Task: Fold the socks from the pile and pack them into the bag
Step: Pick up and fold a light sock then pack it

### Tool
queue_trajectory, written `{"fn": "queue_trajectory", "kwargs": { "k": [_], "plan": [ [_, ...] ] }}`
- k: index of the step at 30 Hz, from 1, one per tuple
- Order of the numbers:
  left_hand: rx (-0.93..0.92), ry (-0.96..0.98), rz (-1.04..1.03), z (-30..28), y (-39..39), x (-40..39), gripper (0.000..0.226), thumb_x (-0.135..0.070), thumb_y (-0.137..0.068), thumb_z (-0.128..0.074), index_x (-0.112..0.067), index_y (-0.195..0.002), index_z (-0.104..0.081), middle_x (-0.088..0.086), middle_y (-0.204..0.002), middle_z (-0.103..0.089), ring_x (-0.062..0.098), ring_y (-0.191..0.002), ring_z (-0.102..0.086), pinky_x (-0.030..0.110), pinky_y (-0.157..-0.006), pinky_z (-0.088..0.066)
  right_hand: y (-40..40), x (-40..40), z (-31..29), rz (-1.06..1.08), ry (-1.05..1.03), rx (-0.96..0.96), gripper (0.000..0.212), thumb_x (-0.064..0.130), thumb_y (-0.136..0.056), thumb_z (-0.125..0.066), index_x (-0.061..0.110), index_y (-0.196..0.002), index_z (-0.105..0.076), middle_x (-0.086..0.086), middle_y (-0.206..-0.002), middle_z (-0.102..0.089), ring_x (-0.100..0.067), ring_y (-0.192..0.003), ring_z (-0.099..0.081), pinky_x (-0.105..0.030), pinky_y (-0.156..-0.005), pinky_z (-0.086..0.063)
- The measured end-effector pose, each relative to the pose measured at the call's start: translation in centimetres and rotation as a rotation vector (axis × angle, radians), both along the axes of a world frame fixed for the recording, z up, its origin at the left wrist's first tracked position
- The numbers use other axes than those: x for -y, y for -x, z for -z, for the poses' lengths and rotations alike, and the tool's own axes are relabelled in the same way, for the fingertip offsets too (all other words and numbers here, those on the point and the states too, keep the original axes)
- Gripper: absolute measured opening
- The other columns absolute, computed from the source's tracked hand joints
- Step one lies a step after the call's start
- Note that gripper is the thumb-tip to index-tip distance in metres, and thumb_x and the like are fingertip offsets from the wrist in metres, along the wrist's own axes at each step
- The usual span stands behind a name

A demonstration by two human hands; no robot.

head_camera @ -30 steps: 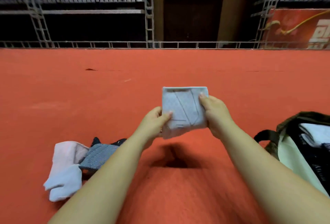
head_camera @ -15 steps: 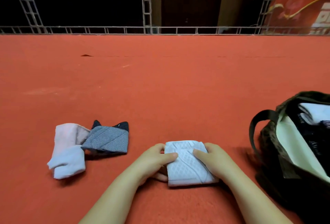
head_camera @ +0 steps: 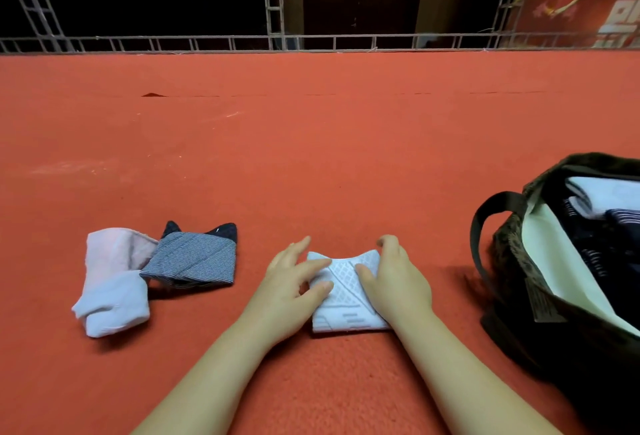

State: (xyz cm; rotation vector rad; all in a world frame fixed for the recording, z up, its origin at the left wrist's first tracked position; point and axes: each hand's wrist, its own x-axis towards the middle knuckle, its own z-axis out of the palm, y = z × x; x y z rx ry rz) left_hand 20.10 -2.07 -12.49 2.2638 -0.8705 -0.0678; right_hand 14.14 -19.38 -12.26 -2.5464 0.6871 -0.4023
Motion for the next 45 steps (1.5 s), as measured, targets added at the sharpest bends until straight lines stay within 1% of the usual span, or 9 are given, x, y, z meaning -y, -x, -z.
{"fn": "queue_trajectory", "kwargs": {
  "k": [6,12,18,22,26,29,38,43,45],
  "plan": [
    [0.009,-0.399,0.039,0.8,0.0,0.1,0.047,-0.052,-0.095,-0.038,-0.048,-0.141,-0.03,-0.013,-0.159,-0.003,0.013,-0.146,0.007,0.043,-0.118,0.007,1.8,2.8,-0.3,-0.257,-0.145,0.165,0.023,0.032,-0.088,-0.062,0.026,-0.109,-0.056,0.004,-0.124,-0.046,-0.019,-0.12,-0.048,-0.033,-0.102,-0.036],
    [-0.076,-0.329,0.031,0.5,-0.2,0.1,0.04,-0.052,-0.097,-0.032,-0.051,-0.136,-0.038,-0.016,-0.158,-0.007,0.007,-0.146,0.003,0.04,-0.118,0.008,4.3,4.9,-2.6,-0.702,-0.04,-0.206,0.023,0.047,-0.07,-0.078,0.047,-0.085,-0.061,0.026,-0.135,-0.03,0.005,-0.136,-0.002,-0.024,-0.114,-0.005],
    [-0.021,-0.272,0.065,0.7,0.0,-0.2,0.061,-0.075,-0.076,-0.013,-0.056,-0.127,-0.042,-0.017,-0.157,-0.006,0.006,-0.144,0.012,0.038,-0.116,0.015,3.7,3.9,-1.6,-0.733,0.014,-0.198,0.022,0.037,-0.074,-0.077,0.04,-0.089,-0.062,0.016,-0.148,-0.031,-0.003,-0.142,-0.003,-0.027,-0.115,-0.002],
    [0.036,-0.09,0.277,0.3,0.4,-0.3,0.077,-0.085,-0.068,-0.02,-0.045,-0.13,-0.042,-0.023,-0.148,-0.021,-0.005,-0.141,0.002,0.029,-0.114,0.015,3.3,4.0,-0.8,-0.719,0.071,-0.078,0.009,0.038,-0.079,-0.067,0.03,-0.082,-0.068,0.025,-0.128,-0.044,-0.001,-0.139,-0.017,-0.031,-0.117,-0.001],
    [0.112,-0.195,0.258,-0.4,1.6,0.2,0.095,-0.084,-0.056,-0.039,-0.033,-0.136,-0.047,-0.017,-0.136,-0.052,0.0,-0.128,-0.043,0.023,-0.11,-0.025,3.5,3.7,-1.7,-0.713,-0.049,0.133,0.013,0.035,-0.066,-0.046,0.026,-0.07,-0.054,0.015,-0.091,-0.061,-0.005,-0.097,-0.052,-0.028,-0.092,-0.039],
    [0.148,-0.076,0.141,-0.5,2.3,0.8,0.056,-0.07,-0.066,-0.043,-0.035,-0.105,-0.064,-0.017,-0.098,-0.069,0.004,-0.092,-0.061,0.029,-0.082,-0.048,3.8,3.5,-2.4,-0.659,-0.166,0.214,0.005,0.028,-0.066,-0.046,0.023,-0.065,-0.048,0.011,-0.064,-0.051,-0.003,-0.061,-0.045,-0.023,-0.059,-0.035],
    [-0.106,0.242,-0.038,0.1,1.4,0.8,0.012,-0.042,-0.077,-0.057,-0.03,-0.076,-0.058,-0.018,-0.069,-0.06,0.0,-0.064,-0.054,0.025,-0.066,-0.043,3.3,5.1,-1.5,-0.54,-0.717,0.197,0.015,0.02,-0.08,-0.066,0.013,-0.076,-0.054,0.004,-0.058,-0.054,-0.009,-0.051,-0.048,-0.023,-0.046,-0.039],
    [-0.08,0.217,-0.126,0.5,1.0,0.8,0.008,-0.037,-0.082,-0.064,-0.032,-0.087,-0.061,-0.015,-0.077,-0.064,0.003,-0.075,-0.058,0.023,-0.071,-0.044,2.1,4.6,0.0,-0.285,-0.471,0.175,0.024,0.025,-0.087,-0.066,0.016,-0.069,-0.053,0.007,-0.051,-0.043,-0.007,-0.048,-0.035,-0.028,-0.049,-0.026],
    [0.025,0.019,-0.169,0.9,0.6,0.9,0.038,-0.057,-0.08,-0.049,-0.031,-0.104,-0.061,-0.016,-0.105,-0.062,0.007,-0.103,-0.055,0.029,-0.092,-0.042,1.6,4.3,0.6,-0.169,-0.283,0.111,0.027,0.033,-0.086,-0.063,0.018,-0.069,-0.05,0.007,-0.053,-0.047,-0.008,-0.052,-0.043,-0.03,-0.054,-0.03]
  ]
}}
